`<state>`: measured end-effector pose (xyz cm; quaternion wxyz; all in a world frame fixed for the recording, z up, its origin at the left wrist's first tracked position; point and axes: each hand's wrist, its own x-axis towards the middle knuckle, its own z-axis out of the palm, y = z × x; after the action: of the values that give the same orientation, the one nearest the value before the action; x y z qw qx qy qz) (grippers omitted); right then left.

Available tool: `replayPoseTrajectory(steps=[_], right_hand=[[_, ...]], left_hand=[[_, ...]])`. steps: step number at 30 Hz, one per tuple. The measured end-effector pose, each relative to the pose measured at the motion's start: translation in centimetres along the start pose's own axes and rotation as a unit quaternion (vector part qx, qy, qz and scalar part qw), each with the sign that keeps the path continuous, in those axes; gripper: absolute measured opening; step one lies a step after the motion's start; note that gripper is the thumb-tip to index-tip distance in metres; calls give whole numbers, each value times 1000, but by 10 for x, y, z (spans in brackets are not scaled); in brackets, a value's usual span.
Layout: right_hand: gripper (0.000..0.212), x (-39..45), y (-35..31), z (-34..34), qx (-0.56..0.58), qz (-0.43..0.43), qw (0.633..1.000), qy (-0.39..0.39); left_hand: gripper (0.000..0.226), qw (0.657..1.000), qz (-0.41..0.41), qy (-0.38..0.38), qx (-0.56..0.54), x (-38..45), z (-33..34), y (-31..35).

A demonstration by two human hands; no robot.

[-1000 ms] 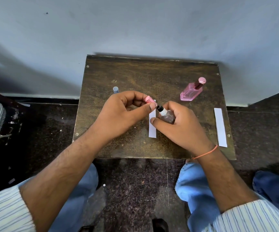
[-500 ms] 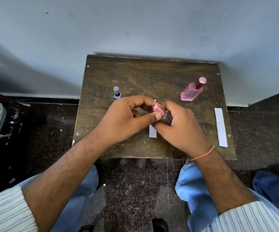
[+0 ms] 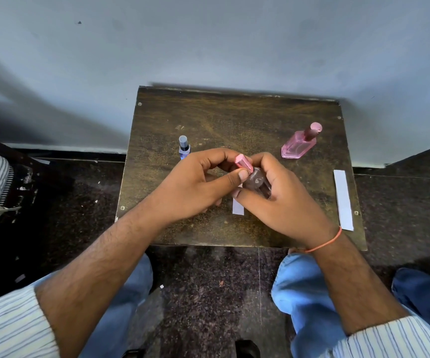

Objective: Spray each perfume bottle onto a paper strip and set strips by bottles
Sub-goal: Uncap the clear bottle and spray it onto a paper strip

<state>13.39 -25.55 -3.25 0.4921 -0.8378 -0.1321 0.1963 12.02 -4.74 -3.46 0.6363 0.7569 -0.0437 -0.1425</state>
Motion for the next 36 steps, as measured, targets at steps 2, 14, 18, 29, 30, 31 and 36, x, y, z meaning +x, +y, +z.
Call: replayPoseTrajectory(steps=[2, 14, 18, 29, 30, 31, 36], right_hand=[[30, -2, 0, -4, 22, -11, 1000, -15], [37, 7, 15, -7, 34, -69, 992, 103], [34, 11, 20, -6, 26, -87, 986, 139], [34, 20, 15, 1, 29, -88, 984, 151], [35, 21, 14, 1, 25, -81, 984, 157], [36, 23, 15, 2, 23, -72, 984, 163], [38, 31, 21, 1, 16, -31, 985, 171]], left_hand=[[24, 1000, -5, -13, -7, 0, 1, 0], [12, 975, -74, 28, 207, 1, -4, -15], [14, 954, -37, 1, 296, -3, 0, -13], [37, 932, -4, -3, 363, -4, 3, -14], [38, 931, -4, -5, 366, -4, 3, -15], [39, 930, -5, -6, 367, -4, 3, -15], [41, 925, -11, -16, 380, -4, 0, -14]])
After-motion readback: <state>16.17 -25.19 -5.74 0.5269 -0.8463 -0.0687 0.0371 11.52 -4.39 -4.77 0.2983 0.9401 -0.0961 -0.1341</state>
